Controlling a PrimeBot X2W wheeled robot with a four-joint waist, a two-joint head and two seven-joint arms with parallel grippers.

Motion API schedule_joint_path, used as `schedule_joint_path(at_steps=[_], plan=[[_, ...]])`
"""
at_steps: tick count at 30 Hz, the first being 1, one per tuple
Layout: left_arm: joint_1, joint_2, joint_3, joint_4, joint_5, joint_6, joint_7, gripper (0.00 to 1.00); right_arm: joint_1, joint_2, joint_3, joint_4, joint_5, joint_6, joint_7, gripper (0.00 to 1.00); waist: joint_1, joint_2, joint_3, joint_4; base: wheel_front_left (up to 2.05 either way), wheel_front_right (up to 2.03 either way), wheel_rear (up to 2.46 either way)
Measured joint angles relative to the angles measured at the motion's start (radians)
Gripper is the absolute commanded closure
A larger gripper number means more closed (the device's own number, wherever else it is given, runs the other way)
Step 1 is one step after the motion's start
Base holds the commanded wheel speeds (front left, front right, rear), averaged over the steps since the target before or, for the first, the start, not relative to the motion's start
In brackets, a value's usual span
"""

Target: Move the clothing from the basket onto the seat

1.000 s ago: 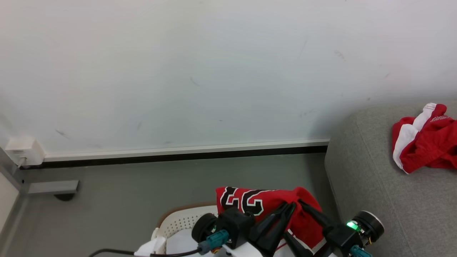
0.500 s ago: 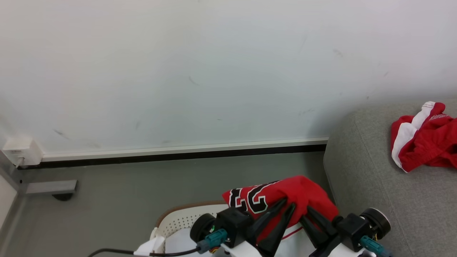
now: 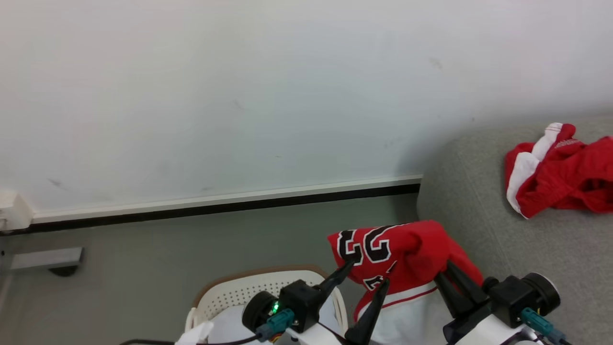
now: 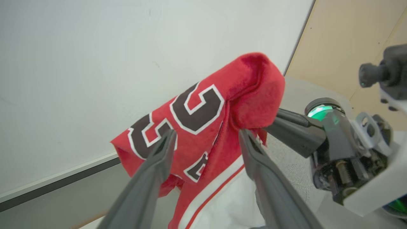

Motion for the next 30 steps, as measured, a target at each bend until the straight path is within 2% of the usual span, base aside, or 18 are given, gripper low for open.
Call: schedule_joint_path(at_steps=[13,21,30], plan=[[-0.022,0.003,-0.005,0.041,0.008,0.009,-0.034,0.0,0.048,-0.034,-0.14,-0.048,-0.015,0.001,0.0,1.0,0.0,0.0,0.02,-0.127,0.0,0.0,0.0],[-0.039,-0.006,-0.017,0.053,0.004,0.009,-0.044,0.0,0.061,-0.04,-0.168,-0.064,-0.022,0.001,0.0,1.0,0.0,0.0,0.033,-0.194,0.0,0.0,0.0],[-0.051,-0.01,-0.027,0.068,-0.001,0.01,-0.053,0.0,0.063,-0.043,-0.183,-0.071,-0.023,0.001,0.0,1.0,0.0,0.0,0.045,-0.226,0.0,0.0,0.0]])
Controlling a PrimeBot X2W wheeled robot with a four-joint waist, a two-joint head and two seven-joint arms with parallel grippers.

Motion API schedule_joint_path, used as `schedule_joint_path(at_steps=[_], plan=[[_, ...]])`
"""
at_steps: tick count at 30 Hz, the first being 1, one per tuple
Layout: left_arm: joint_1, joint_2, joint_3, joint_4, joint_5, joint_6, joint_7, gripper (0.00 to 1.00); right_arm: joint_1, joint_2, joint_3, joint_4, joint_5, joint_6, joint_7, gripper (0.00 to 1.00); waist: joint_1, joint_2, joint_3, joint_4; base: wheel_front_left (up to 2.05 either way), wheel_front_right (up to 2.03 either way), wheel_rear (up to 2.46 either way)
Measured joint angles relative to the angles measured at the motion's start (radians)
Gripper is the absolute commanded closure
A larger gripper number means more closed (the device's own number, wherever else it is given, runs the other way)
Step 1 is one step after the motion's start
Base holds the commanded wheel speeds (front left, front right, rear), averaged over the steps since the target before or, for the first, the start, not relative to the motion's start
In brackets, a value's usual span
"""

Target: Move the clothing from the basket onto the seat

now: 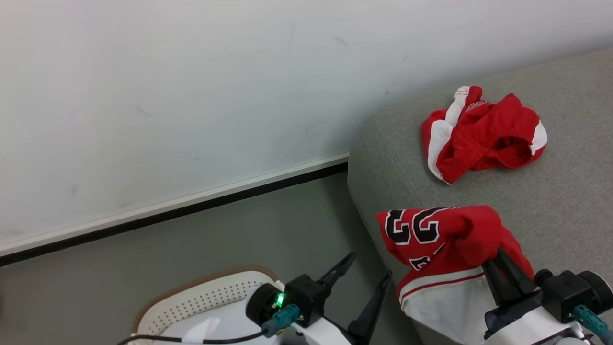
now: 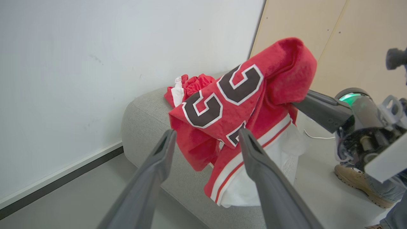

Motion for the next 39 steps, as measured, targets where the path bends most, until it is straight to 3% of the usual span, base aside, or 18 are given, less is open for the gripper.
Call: schedule_joint_path(at_steps=[10,17,23,31,36,39], plan=[[-0.031,-0.001,-0.013,0.003,-0.001,-0.002,0.0,0.0,-0.01,-0.009,-0.059,-0.002,0.009,0.0,0.0,1.0,-0.0001,0.0,0.035,0.01,0.0,0.0,0.0],[-0.122,0.024,-0.012,-0.021,0.022,-0.01,0.035,0.0,-0.14,-0.039,-0.212,-0.01,0.025,0.0,0.0,1.0,0.0001,0.0,0.143,0.04,0.0,0.0,0.0],[-0.215,0.045,-0.002,-0.049,0.051,-0.01,0.06,0.0,-0.342,-0.1,-0.38,0.011,0.035,0.0,0.0,1.0,0.0002,0.0,0.276,0.084,0.0,0.0,0.0],[-0.307,0.077,0.008,-0.083,0.092,-0.012,0.081,0.0,-0.638,-0.247,-0.611,0.165,0.031,0.0,0.027,1.0,0.0003,0.0,0.459,0.155,0.0,0.0,0.0],[-0.36,0.072,0.012,-0.108,0.103,-0.012,0.071,0.0,-0.758,-0.339,-0.711,0.328,-0.039,0.0,0.029,1.0,0.0003,0.0,0.553,0.209,0.0,0.0,0.0],[-0.382,0.064,0.012,-0.116,0.108,-0.01,0.06,0.0,-0.787,-0.363,-0.743,0.432,-0.093,0.0,0.025,1.0,0.0003,0.0,0.59,0.247,0.0,0.0,0.0]])
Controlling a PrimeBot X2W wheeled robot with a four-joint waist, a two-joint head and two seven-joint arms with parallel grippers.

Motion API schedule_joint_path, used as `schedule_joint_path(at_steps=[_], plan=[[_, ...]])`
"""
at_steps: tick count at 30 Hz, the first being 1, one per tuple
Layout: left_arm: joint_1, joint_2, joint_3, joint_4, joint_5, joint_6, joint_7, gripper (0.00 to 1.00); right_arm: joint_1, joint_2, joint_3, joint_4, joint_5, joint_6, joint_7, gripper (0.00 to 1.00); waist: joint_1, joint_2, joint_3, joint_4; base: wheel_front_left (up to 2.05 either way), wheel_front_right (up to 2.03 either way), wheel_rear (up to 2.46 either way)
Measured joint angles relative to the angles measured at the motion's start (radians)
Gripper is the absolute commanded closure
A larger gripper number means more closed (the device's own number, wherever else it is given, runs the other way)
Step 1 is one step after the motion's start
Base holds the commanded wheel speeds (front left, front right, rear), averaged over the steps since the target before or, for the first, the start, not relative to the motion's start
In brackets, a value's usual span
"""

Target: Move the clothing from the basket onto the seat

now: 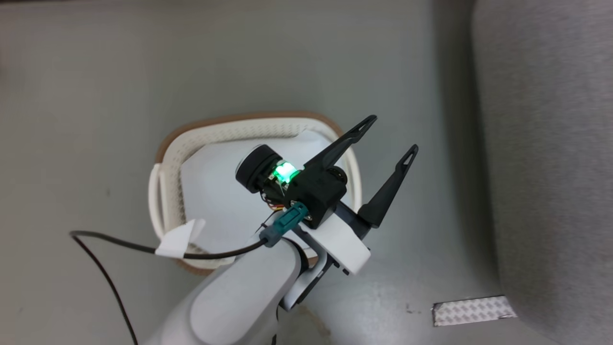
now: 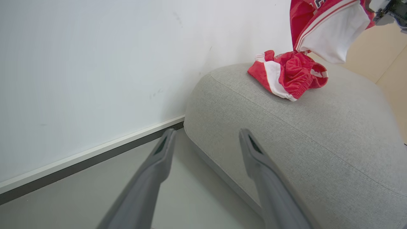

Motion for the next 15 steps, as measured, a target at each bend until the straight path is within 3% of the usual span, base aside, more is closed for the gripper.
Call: schedule_joint_path(at_steps=[3,9,10,12,13,14,15], plan=[[-0.009,-0.004,-0.002,-0.001,0.006,0.001,-0.01,0.0,-0.006,0.011,-0.029,0.101,-0.053,0.0,-0.01,1.0,0.0,0.0001,0.029,0.031,0.0,0.0,0.0],[0.008,0.001,-0.002,0.017,0.006,0.012,-0.031,0.0,0.024,0.109,-0.055,0.26,-0.156,0.0,-0.02,1.0,-0.0001,0.0,0.034,0.05,0.0,0.0,0.0],[0.016,0.002,-0.001,0.023,0.003,0.015,-0.033,0.0,0.031,0.125,-0.056,0.272,-0.165,0.0,-0.021,0.89,-0.0001,0.0,0.027,0.047,0.0,0.0,0.0],[0.033,0.004,-0.002,0.032,-0.006,0.018,-0.041,0.0,0.048,0.146,-0.051,0.273,-0.195,0.0,-0.022,0.45,-0.0002,0.0,0.011,0.042,0.0,0.0,0.0],[0.04,0.005,-0.002,0.038,-0.011,0.018,-0.043,0.0,0.059,0.155,-0.046,0.268,-0.202,0.0,-0.023,0.11,-0.0002,0.0,0.001,0.04,0.0,0.0,0.0],[0.046,0.006,-0.001,0.043,-0.015,0.019,-0.049,0.0,0.074,0.163,-0.04,0.257,-0.209,0.0,-0.022,0.0,-0.0002,0.0,-0.009,0.038,0.0,0.0,0.0],[0.053,0.006,-0.001,0.048,-0.017,0.022,-0.052,0.0,0.091,0.172,-0.04,0.236,-0.212,0.0,-0.022,0.0,-0.0002,0.0,-0.02,0.036,0.0,0.0,0.0]])
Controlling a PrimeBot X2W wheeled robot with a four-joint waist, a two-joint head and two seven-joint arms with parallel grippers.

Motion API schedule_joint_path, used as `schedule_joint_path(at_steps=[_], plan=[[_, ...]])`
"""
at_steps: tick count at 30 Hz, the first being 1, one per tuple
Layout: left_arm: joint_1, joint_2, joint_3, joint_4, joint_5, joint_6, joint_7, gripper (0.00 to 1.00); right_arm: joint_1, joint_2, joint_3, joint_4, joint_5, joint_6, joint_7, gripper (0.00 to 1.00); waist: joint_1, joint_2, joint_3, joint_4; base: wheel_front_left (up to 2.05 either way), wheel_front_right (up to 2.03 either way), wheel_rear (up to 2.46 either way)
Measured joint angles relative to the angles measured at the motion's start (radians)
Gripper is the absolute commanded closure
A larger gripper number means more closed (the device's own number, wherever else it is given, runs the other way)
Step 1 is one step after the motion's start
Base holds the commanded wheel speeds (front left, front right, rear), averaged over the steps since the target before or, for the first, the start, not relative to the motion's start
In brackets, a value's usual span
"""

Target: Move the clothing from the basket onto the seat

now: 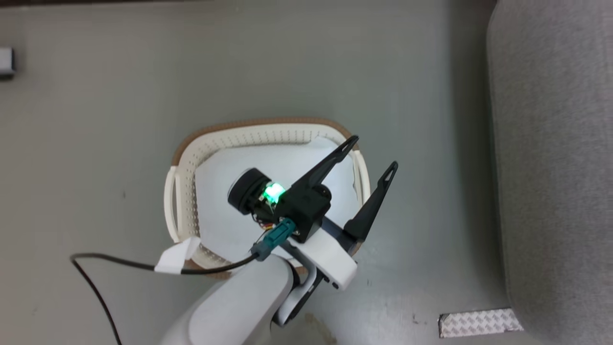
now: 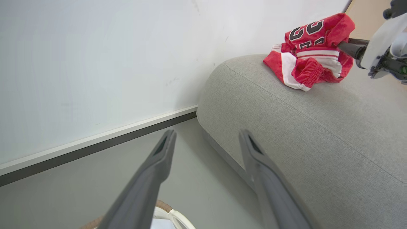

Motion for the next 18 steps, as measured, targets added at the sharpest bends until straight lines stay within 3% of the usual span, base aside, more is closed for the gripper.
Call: schedule_joint_path(at_steps=[8,18], plan=[[0.088,0.007,0.016,0.053,-0.043,0.008,-0.036,0.0,0.219,0.068,0.1,-0.238,-0.005,0.0,0.0,0.0,-0.0002,0.0,-0.127,-0.014,0.0,0.0,0.0],[0.289,0.041,0.105,0.115,-0.124,0.053,-0.07,0.0,0.546,0.166,0.196,-0.552,0.067,0.0,-0.002,0.0,-0.0004,0.0,-0.353,-0.018,0.0,0.0,0.0]])
